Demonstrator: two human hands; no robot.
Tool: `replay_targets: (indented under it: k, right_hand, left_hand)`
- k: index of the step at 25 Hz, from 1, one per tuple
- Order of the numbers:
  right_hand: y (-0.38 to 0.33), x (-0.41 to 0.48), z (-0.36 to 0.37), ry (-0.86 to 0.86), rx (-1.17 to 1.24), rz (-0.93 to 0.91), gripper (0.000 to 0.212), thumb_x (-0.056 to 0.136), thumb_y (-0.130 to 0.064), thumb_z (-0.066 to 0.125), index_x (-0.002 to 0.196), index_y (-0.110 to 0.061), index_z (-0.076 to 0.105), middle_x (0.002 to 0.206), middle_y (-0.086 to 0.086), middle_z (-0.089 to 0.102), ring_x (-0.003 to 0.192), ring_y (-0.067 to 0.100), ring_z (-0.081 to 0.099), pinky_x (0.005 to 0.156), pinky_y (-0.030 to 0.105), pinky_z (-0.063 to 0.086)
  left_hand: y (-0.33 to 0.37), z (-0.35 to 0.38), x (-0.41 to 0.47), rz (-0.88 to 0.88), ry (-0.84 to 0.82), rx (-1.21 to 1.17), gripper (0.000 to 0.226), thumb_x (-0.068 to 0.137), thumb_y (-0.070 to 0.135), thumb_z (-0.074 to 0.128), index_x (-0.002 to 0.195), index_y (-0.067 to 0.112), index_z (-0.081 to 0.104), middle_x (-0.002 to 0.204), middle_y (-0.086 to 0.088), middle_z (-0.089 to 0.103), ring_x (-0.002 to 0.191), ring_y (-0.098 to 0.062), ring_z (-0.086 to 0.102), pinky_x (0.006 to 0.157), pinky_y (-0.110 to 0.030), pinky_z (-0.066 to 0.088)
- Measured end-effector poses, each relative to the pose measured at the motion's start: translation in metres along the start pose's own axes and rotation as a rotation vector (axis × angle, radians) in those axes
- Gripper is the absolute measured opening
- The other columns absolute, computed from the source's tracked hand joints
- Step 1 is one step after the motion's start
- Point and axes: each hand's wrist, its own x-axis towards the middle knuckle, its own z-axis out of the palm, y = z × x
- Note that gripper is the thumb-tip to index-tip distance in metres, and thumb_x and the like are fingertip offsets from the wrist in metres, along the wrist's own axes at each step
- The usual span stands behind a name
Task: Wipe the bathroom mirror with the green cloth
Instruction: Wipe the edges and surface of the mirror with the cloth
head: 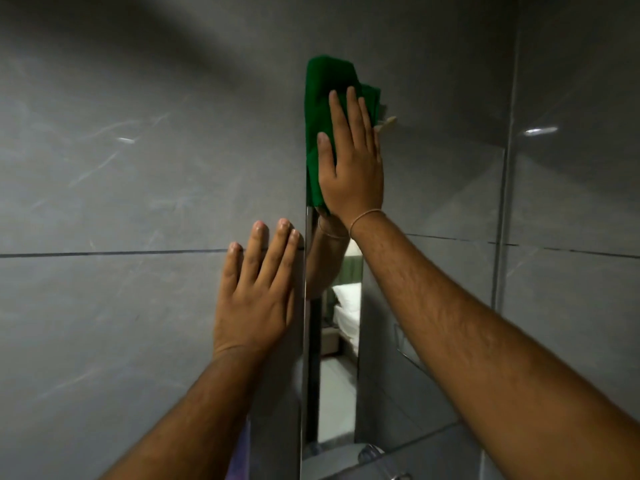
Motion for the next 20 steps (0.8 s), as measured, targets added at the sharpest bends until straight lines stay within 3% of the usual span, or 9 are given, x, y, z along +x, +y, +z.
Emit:
replay_targets:
  k: [5,12,16,20]
  right_hand:
    - [0.037,-0.003,-0.003,0.008,0.005,0.032,0.058,0.112,-0.043,0.033,0.167,-0.024,0.03,0.178,0.004,0.024,0.167,0.026,0.019,0.135,0.043,0.025]
    - [0.19,0.0,-0.052,0.027,0.081,0.49,0.058,0.114,-0.04,0.031,0.169,-0.023,0.024,0.18,0.002,0.019,0.166,0.026,0.021,0.128,0.034,0.023]
    - [0.238,-0.004,-0.072,-0.021,-0.013,0.68,0.063,0.113,-0.045,0.027,0.171,-0.021,0.015,0.181,0.003,0.011,0.167,0.027,0.016,0.136,0.048,0.018]
    - [0.241,-0.055,-0.083,-0.057,-0.002,0.736,0.069,0.112,-0.051,0.032,0.171,-0.022,0.012,0.182,0.001,0.008,0.167,0.025,0.016,0.136,0.048,0.02]
  left_hand:
    - [-0.004,0.003,0.0,0.009,-0.01,-0.012,0.077,0.113,0.043,0.036,0.182,0.016,0.019,0.192,-0.01,0.014,0.177,-0.038,0.01,0.142,-0.06,0.008]
    - [-0.003,0.004,-0.001,0.016,0.019,-0.013,0.077,0.111,0.037,0.036,0.183,0.015,0.018,0.192,-0.01,0.014,0.178,-0.037,0.007,0.141,-0.06,0.007]
    - [-0.001,0.003,-0.002,0.026,0.025,-0.023,0.077,0.111,0.036,0.035,0.183,0.015,0.018,0.192,-0.009,0.015,0.178,-0.036,0.004,0.142,-0.057,0.003]
    - [0.0,0.007,-0.003,0.032,0.031,-0.037,0.077,0.11,0.036,0.035,0.183,0.017,0.017,0.192,-0.006,0.012,0.178,-0.037,0.007,0.141,-0.057,0.002]
